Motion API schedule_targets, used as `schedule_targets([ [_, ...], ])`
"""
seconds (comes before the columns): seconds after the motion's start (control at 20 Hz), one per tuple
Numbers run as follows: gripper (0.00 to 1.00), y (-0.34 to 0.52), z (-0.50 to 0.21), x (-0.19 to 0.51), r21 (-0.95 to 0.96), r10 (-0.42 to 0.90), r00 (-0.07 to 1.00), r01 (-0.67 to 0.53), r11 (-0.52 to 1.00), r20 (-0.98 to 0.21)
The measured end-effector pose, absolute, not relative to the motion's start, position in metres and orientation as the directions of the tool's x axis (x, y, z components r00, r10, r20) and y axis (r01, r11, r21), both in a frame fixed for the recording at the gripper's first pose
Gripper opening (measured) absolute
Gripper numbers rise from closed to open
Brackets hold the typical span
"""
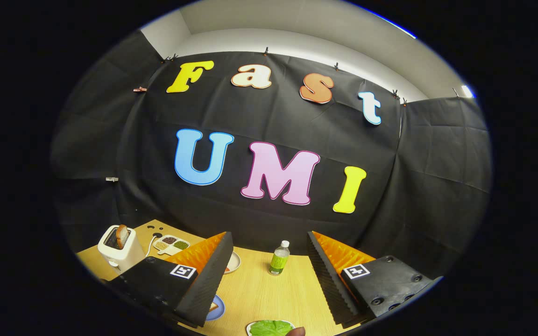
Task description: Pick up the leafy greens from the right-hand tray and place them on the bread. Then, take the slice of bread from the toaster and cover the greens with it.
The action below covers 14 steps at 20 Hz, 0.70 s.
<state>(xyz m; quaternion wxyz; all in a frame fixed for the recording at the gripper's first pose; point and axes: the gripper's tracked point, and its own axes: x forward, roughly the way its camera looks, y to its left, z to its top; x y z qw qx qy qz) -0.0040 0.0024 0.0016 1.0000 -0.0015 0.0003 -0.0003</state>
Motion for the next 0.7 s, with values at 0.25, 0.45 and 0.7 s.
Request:
schedule_targets([
  [0.25, 0.98, 0.0037, 0.0017, -0.0040, -0.003, -0.006, 1.000, 0.005, 1.000, -0.002],
  [0.45, 0.98, 0.0054, 0.0011, -0.0046, 0.001, -0.005, 1.000, 0.005, 1.000, -0.003],
  [0.7, 0.98, 0.0066, -0.0013, -0.0065, 0.000, -0.003, 1.000, 0.003, 1.000, -0.009],
])
